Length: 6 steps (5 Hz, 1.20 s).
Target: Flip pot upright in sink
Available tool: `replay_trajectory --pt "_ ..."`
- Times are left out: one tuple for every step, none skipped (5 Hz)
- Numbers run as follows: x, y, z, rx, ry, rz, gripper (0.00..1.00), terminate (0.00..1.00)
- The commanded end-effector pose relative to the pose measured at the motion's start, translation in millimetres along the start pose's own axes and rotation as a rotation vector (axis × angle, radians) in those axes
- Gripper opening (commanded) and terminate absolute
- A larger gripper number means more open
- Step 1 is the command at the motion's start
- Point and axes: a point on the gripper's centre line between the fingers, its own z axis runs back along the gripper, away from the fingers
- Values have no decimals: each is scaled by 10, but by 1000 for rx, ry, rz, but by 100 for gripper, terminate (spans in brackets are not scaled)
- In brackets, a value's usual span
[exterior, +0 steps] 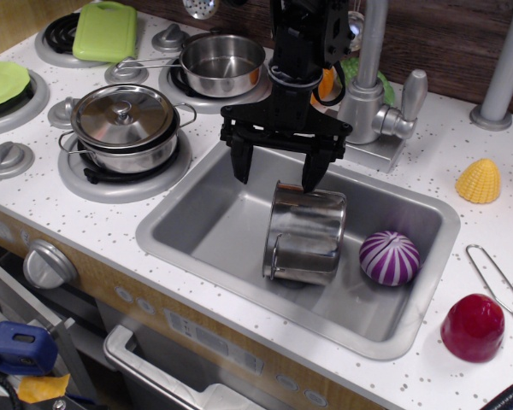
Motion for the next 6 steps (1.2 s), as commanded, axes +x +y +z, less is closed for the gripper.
replay_trajectory --pt "0 0 0 0 0 0 100 0" --pt "1 105 -59 -37 -54 9 100 0" --pt "-24 123 -82 -77 -89 39 100 0" --pt "-37 161 -118 -157 -125 65 100 0" --pt "-1 245 -155 -309 -126 89 100 0" --pt "19 273 -150 -434 -96 135 100 0"
